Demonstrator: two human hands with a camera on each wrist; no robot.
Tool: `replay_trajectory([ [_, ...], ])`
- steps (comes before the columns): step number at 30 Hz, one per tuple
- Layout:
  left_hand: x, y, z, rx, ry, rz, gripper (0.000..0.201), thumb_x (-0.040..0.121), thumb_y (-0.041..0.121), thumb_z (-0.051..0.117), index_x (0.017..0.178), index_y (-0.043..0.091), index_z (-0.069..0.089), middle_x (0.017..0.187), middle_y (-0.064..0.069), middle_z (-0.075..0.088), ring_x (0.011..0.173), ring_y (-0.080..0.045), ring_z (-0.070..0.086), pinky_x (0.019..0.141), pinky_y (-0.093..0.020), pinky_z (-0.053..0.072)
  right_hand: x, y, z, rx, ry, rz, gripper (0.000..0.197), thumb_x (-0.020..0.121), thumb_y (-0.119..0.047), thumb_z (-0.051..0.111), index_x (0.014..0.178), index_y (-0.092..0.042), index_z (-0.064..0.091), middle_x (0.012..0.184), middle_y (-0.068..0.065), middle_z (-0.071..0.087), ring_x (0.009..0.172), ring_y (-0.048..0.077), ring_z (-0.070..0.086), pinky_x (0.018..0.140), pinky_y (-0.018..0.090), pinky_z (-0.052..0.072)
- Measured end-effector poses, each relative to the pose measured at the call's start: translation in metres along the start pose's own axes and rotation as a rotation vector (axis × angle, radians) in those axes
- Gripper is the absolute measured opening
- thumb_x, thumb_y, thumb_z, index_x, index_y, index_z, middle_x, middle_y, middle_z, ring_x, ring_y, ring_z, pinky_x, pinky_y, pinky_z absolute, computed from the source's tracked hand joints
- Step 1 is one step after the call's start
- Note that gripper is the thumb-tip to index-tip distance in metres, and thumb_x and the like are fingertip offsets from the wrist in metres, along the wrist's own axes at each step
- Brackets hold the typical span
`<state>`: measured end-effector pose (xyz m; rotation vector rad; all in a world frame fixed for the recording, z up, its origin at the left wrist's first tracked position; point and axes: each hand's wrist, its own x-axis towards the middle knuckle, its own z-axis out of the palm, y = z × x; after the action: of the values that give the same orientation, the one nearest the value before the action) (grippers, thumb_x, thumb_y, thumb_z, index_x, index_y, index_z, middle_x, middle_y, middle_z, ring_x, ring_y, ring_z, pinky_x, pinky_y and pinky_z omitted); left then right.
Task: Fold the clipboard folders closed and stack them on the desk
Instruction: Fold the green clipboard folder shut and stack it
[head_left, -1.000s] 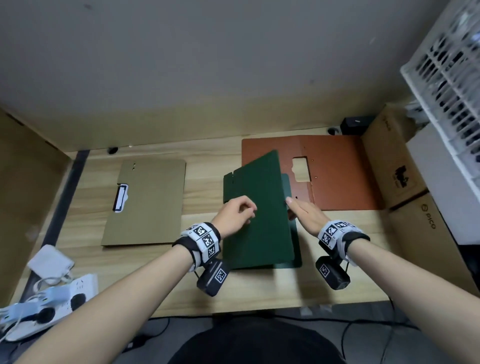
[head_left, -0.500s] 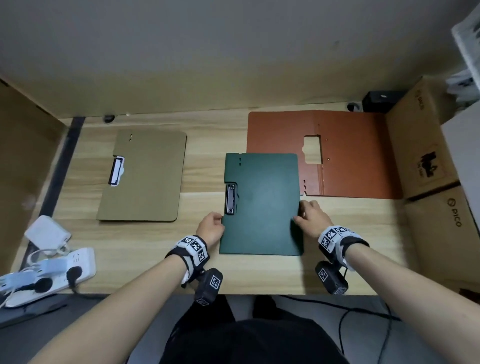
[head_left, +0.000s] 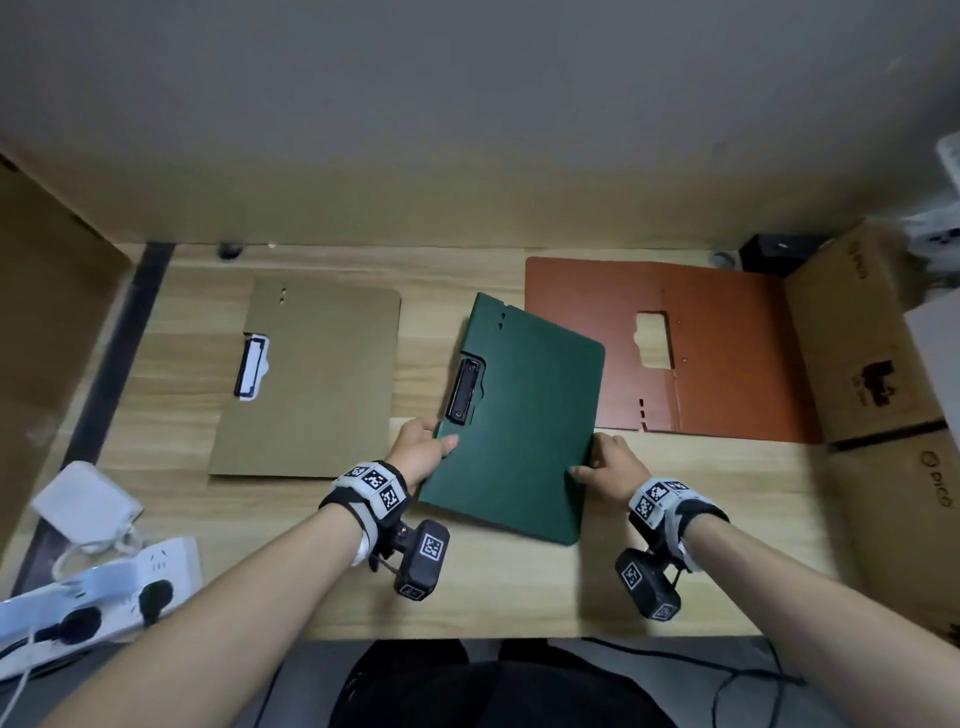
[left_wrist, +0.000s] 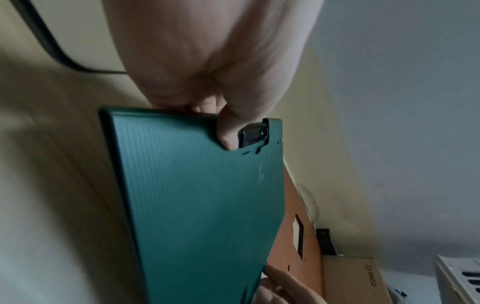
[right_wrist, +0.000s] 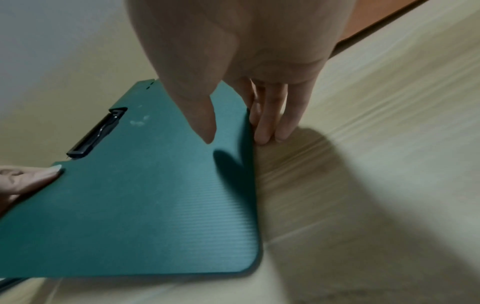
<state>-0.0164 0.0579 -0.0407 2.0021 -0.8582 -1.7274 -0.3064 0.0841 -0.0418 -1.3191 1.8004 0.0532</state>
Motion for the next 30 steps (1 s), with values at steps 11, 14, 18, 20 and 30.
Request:
replay_trajectory([
  [11,0.000,0.009,-0.144,-0.092,0.169,0.084,0.045,0.091,0.008,0.063,0.133,0.003,0.048,0.132,-0.007,0.056,0.118,-0.023,0.056,0.106,-0.039,0.043,0.042,-0.139,0.043,0.126,0.078,-0.080,0.053,0.075,-0.027,0.081,0.115,-0.014,0.049,0.090,0.002,0.063,0.089,0.027,0.064,0.083,0.044,0.053],
  [14,0.006,0.002,-0.184,-0.107,0.253,0.123,0.030,0.091,0.007,0.062,0.121,0.007,0.056,0.125,-0.007,0.062,0.106,-0.020,0.059,0.096,-0.032,0.045,0.057,-0.182,0.062,0.125,0.075,-0.122,0.051,0.074,-0.028,0.081,0.112,-0.015,0.049,0.095,0.004,0.065,0.090,0.026,0.063,0.083,0.042,0.053],
  [18,0.010,-0.006,-0.228,0.024,0.447,0.148,0.035,0.088,0.014,0.068,0.121,0.003,0.061,0.121,-0.005,0.062,0.110,-0.021,0.058,0.093,-0.027,0.043,0.077,-0.229,0.093,0.070,0.048,-0.139,0.054,0.075,-0.031,0.080,0.115,-0.013,0.048,0.105,0.008,0.066,0.098,0.029,0.062,0.084,0.037,0.049],
  [20,0.014,-0.011,-0.243,0.193,0.572,0.172,0.037,0.087,0.019,0.071,0.120,0.005,0.063,0.122,-0.004,0.059,0.112,-0.022,0.056,0.095,-0.028,0.041,0.084,-0.246,0.108,0.038,0.034,-0.148,0.055,0.076,-0.033,0.079,0.116,-0.012,0.047,0.111,0.010,0.065,0.102,0.031,0.061,0.086,0.038,0.049],
  [30,0.032,-0.027,-0.255,0.064,0.650,0.171,0.034,0.080,0.010,0.076,0.112,0.006,0.066,0.120,-0.008,0.062,0.110,-0.024,0.061,0.090,-0.027,0.046,0.089,-0.261,0.132,-0.041,0.103,-0.146,0.053,0.074,-0.032,0.081,0.110,-0.012,0.048,0.107,0.007,0.062,0.101,0.031,0.060,0.078,0.033,0.044],
])
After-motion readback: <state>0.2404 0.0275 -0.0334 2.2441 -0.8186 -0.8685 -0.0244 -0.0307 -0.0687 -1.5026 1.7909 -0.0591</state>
